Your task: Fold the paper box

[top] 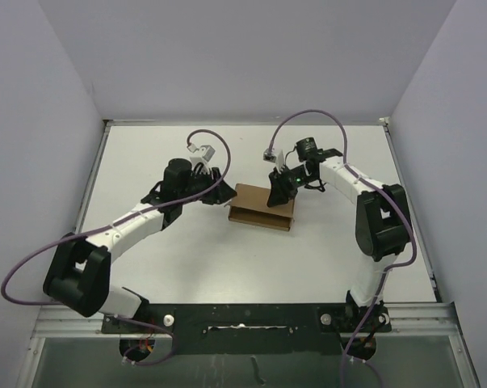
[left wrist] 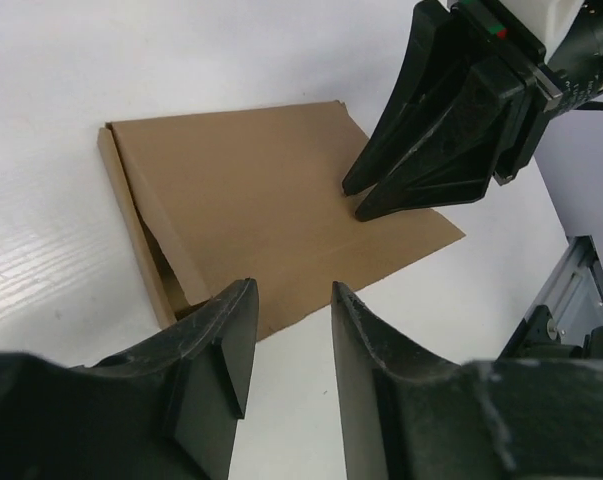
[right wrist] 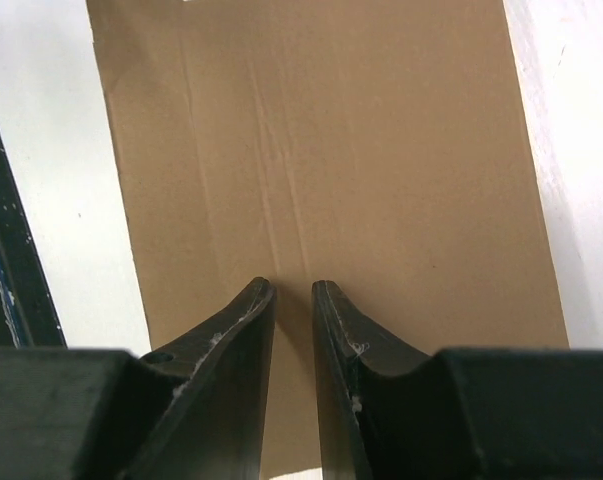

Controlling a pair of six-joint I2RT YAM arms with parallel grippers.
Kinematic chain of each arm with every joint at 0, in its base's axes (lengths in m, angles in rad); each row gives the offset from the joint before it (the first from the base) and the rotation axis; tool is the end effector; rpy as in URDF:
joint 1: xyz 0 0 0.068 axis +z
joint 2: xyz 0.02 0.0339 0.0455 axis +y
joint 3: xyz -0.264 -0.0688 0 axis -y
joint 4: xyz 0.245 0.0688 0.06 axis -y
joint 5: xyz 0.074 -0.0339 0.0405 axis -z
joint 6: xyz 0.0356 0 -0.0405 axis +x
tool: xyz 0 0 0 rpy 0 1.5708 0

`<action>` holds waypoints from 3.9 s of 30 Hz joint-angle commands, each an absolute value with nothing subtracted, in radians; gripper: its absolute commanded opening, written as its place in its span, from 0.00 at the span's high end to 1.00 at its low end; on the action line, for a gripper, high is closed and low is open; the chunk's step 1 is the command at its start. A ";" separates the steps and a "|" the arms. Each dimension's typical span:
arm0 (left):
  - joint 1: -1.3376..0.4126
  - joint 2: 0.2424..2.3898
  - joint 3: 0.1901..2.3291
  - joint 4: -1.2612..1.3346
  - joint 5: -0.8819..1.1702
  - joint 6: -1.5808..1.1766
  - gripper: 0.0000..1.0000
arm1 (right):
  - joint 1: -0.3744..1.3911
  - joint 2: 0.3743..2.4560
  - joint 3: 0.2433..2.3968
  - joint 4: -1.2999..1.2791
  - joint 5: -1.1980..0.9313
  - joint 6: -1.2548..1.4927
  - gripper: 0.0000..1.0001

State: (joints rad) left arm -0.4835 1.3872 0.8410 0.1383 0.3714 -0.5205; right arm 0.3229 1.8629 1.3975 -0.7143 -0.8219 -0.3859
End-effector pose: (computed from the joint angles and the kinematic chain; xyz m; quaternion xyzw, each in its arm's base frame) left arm 0.2691 -0.1559 0.2546 0.0862 0.8230 -0.3950 0.3989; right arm 0.3515 0.1451 0.2192 -0.3849 0.8164 0.3861 0.1904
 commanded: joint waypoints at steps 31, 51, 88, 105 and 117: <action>-0.506 1.681 0.983 0.095 0.519 -0.500 0.71 | 0.306 1.849 1.381 -0.753 -0.919 -0.467 0.59; -0.265 1.651 0.520 1.020 0.639 -0.820 0.02 | -0.022 1.811 1.140 -0.429 -0.980 -0.016 0.21; -0.403 1.713 0.674 0.553 0.401 -0.725 0.07 | 0.008 1.999 1.160 -0.438 -0.949 0.119 0.60; -0.452 1.740 0.636 0.629 0.367 -0.944 0.05 | -0.058 2.066 1.144 -0.392 -1.065 0.212 0.80; -0.526 1.705 0.551 0.742 0.280 -1.074 0.07 | -0.080 2.083 1.135 -0.370 -1.085 0.242 0.81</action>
State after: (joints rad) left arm -0.5037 1.7145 0.5659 0.6773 0.3183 -1.0130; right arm -0.0734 2.0613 1.1439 -0.4007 -1.1000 0.2375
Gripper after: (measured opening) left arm 0.950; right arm 0.196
